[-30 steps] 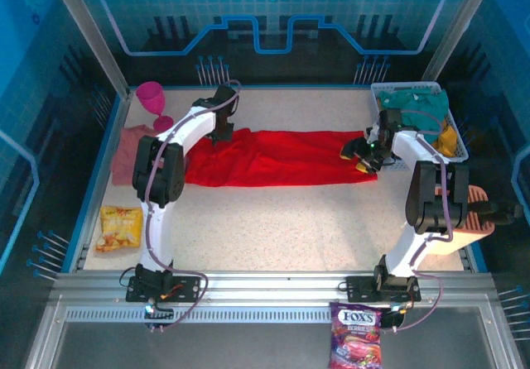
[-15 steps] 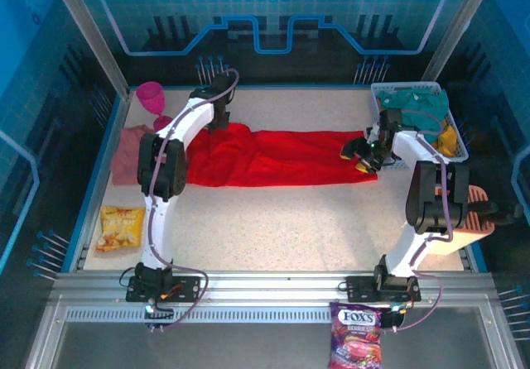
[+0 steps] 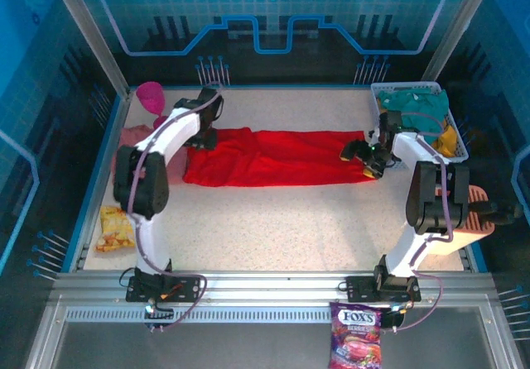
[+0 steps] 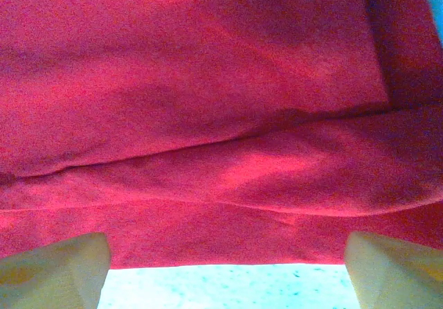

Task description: Fold and stack the t-shirts

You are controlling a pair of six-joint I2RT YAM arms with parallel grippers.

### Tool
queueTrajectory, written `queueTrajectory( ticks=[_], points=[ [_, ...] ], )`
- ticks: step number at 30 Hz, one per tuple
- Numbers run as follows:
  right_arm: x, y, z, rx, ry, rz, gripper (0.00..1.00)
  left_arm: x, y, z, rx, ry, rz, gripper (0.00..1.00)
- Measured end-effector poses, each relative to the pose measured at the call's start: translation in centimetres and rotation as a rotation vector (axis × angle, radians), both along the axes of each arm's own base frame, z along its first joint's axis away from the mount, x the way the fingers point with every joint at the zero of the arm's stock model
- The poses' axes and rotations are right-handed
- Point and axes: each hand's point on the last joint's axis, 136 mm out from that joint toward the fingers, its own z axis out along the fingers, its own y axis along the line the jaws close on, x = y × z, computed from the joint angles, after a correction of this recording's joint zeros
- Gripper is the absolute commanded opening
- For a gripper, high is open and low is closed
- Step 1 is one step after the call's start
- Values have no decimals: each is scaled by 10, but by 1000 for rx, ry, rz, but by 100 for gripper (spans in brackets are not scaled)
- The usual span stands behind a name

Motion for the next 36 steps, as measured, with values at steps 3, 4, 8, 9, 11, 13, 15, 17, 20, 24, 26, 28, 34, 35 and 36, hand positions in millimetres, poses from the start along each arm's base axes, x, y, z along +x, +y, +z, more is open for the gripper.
queueTrajectory(
  ticks=[3,4,8,9,11,13,15,17,20,24,26,28,34,35,36],
  points=[
    [-13,-6,-4,-41,20,-12,92,-35,3,15,-63,-37,48,48],
    [-17,-8,-4,-55,23,-17,92,-46,5,18,-85,-49,65,47],
    [-31,-19,-4,-92,32,-57,86,-77,15,10,-153,-56,149,45],
    [-34,-22,-5,-102,37,-71,85,-82,19,4,-166,-53,175,45],
    [-36,-28,-8,-124,47,-93,81,-93,27,-10,-191,-28,225,47],
    [-37,-34,-9,-145,55,-113,80,-102,32,-25,-220,-8,269,48],
    [-36,-36,-9,-157,53,-123,78,-110,34,-34,-241,2,298,46],
    [-36,-38,-10,-170,55,-133,75,-114,34,-40,-262,-1,317,44],
    [-35,-42,-13,-175,52,-147,69,-115,29,-46,-301,-28,324,43],
    [-34,-48,-23,-163,61,-179,60,-110,24,-53,-339,-61,333,43],
    [-30,-51,-26,-163,47,-187,57,-106,21,-57,-366,-86,336,43],
    [-28,-51,-26,-160,34,-191,54,-101,18,-59,-385,-111,333,42],
    [-22,-54,-28,-150,15,-206,37,-79,16,-53,-417,-202,329,34],
    [-21,-55,-29,-147,10,-207,33,-77,16,-54,-419,-209,330,33],
    [-19,-55,-28,-143,5,-208,30,-75,16,-56,-419,-208,329,33]
  ],
)
